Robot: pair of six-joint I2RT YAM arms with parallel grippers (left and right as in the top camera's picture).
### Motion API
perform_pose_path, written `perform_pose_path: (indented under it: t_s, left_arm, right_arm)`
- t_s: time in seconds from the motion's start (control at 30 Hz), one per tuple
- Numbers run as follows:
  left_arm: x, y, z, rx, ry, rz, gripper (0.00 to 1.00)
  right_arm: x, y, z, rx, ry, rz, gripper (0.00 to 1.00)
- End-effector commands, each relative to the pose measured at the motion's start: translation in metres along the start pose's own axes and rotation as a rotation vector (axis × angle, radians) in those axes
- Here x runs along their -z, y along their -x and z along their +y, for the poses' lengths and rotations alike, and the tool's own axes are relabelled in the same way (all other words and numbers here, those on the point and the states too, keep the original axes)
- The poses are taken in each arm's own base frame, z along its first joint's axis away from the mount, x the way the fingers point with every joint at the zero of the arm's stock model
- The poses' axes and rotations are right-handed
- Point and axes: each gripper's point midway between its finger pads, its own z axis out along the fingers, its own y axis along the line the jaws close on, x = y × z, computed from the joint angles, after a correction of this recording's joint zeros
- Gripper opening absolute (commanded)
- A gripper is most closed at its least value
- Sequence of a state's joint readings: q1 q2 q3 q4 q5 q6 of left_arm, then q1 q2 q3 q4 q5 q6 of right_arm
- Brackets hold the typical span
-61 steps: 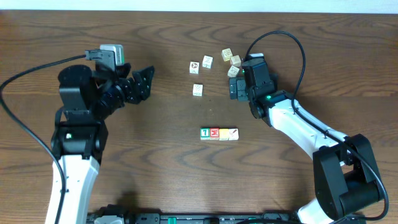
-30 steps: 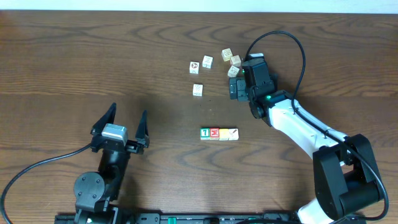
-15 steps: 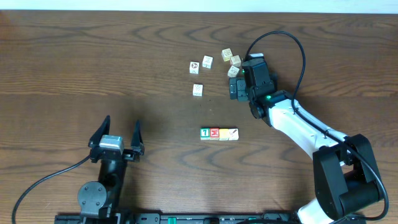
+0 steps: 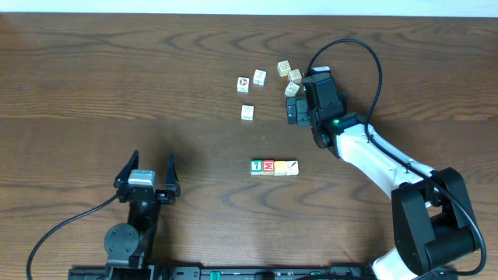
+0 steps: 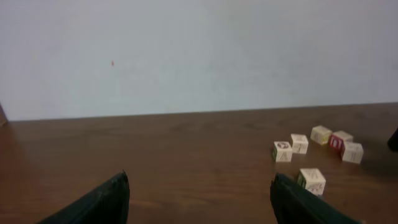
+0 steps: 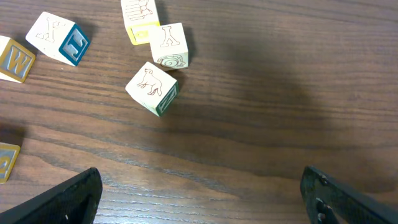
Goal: Lift 4 blocks
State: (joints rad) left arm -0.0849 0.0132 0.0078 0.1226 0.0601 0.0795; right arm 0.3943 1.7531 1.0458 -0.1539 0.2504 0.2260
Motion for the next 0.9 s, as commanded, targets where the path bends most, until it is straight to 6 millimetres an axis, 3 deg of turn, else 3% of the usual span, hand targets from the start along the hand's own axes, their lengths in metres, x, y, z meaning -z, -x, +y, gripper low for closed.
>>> perform_pose_path:
  t_s: [0.0, 0.2, 0.87]
  left_arm:
    - [0.001, -0.01, 0.005, -0.009, 0.025, 0.038, 0.73]
    - [0.005, -0.047, 0.005, 0.056, 0.03, 0.186, 0.73]
    - [0.005, -0.047, 0.007, 0.061, 0.041, 0.185, 0.73]
  right_arm:
    - [0.004, 0.007, -0.004, -0.003, -0.006, -0.018, 0.99]
    - [0.004, 0.007, -0.004, -0.003, -0.006, -0.018, 0.99]
    - [0.004, 0.007, -0.004, -0.003, -0.006, -0.018, 0.99]
